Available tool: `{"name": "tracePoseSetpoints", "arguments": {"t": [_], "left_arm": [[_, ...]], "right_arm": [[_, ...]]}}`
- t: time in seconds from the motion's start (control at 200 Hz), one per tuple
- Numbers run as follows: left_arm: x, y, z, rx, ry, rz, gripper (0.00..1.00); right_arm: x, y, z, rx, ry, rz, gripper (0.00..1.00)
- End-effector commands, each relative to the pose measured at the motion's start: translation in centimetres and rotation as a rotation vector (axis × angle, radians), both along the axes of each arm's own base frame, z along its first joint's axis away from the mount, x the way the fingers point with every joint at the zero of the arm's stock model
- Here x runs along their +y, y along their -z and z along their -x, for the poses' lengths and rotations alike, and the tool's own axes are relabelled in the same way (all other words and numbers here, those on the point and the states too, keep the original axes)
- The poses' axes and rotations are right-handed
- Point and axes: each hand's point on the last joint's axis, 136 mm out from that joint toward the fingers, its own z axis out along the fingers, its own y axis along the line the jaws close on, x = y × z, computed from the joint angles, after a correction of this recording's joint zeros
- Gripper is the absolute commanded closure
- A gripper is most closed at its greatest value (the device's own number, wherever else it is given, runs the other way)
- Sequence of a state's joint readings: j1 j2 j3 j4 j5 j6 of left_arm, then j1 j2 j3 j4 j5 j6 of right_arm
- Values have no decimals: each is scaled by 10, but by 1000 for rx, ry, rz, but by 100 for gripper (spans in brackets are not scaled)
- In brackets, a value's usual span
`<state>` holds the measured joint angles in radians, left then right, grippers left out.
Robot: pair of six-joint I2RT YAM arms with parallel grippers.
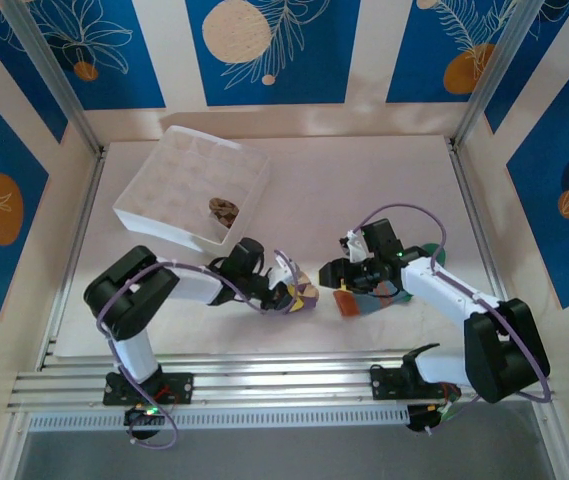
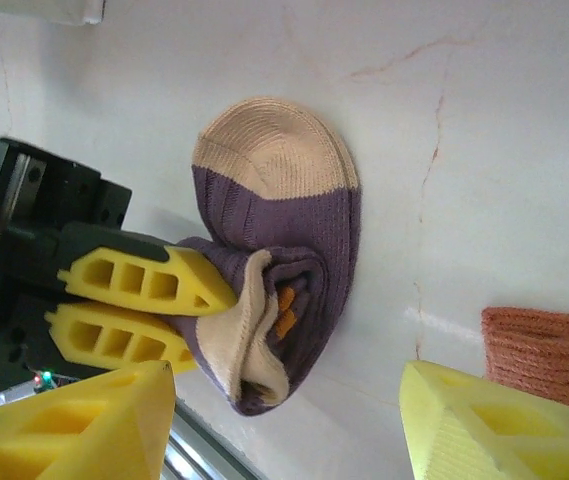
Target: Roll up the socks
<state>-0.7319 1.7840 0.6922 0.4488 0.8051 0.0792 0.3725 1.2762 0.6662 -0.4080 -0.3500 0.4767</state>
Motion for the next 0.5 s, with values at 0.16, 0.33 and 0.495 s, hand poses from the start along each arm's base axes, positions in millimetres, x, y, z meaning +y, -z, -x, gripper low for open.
{"name": "tracePoseSetpoints", "arguments": {"t": [0.16,0.33,0.495], "left_arm": [[12,18,-5,352,-61,0,100],[21,45,-7,393,-102,-140,96],[30,61,-8,396,-133,-247,89]], "right_arm": [[16,9,2,25,-49,-84,38],[26,19,-1,44,-72,-84,38],[41,28,-6,66,-104,-76,39]]}}
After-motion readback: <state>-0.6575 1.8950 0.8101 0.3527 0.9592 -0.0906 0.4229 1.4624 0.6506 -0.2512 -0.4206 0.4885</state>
